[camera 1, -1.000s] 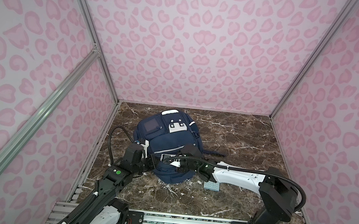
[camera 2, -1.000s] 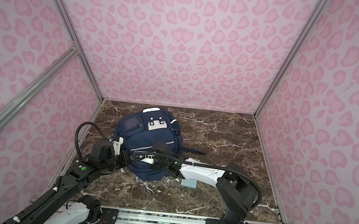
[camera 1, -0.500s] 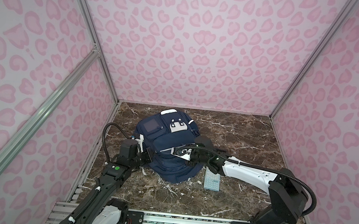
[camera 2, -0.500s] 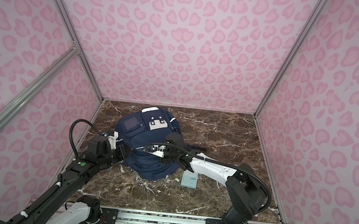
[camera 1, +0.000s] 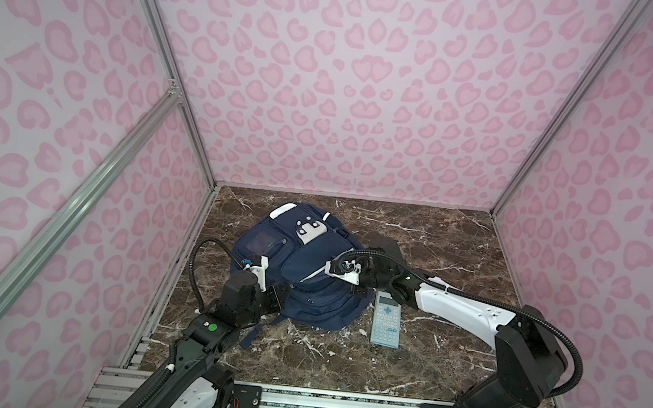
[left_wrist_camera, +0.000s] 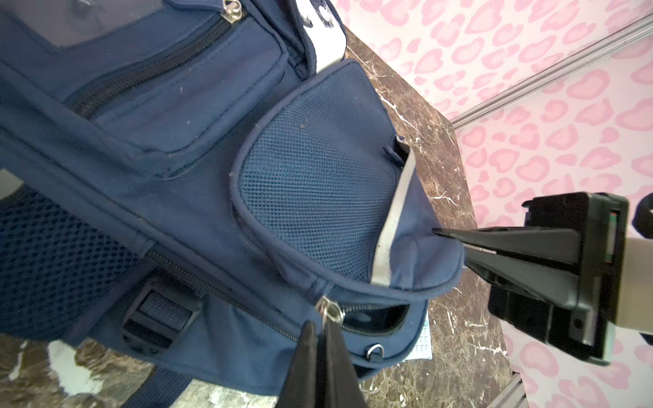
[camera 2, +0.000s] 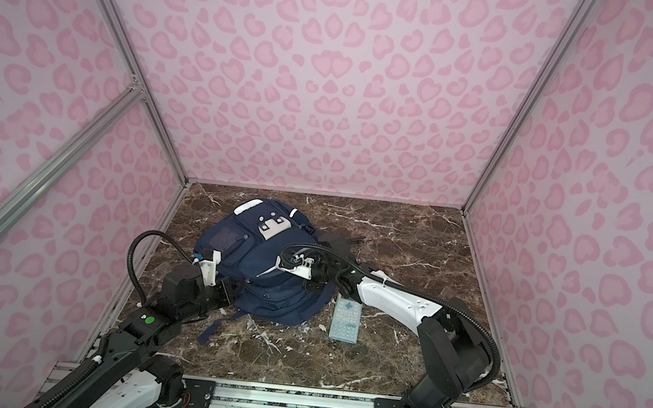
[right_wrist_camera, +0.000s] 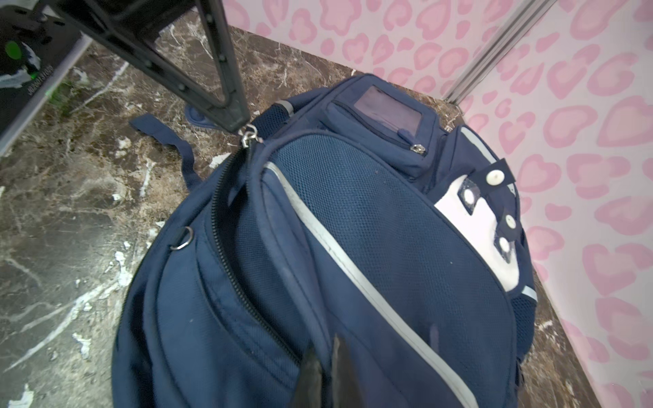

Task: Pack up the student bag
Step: 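Release the zipper pull and move the right gripper toward the calculator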

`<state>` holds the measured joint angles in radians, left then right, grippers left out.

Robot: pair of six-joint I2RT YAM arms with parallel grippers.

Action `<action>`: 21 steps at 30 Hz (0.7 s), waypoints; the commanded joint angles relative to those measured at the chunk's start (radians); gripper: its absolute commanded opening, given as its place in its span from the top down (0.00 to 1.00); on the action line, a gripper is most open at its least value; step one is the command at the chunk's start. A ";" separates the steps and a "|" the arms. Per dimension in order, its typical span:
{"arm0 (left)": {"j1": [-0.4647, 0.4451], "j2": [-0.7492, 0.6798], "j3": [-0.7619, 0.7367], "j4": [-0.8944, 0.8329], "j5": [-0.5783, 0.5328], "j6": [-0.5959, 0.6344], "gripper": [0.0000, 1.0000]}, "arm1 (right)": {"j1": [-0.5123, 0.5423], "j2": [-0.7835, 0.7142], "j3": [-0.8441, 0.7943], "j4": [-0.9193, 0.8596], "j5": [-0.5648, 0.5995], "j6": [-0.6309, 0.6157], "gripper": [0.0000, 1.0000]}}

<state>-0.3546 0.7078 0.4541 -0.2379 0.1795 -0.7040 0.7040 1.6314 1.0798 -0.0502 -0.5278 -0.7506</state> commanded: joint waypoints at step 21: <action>-0.482 0.377 0.435 -0.267 -0.525 0.290 0.28 | -0.129 -0.191 -0.015 -0.244 0.433 0.942 0.01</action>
<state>-0.7784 1.0016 0.8200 -0.4900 -0.2298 -0.5098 0.6285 1.4498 1.0706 -0.1909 -0.1143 -0.1020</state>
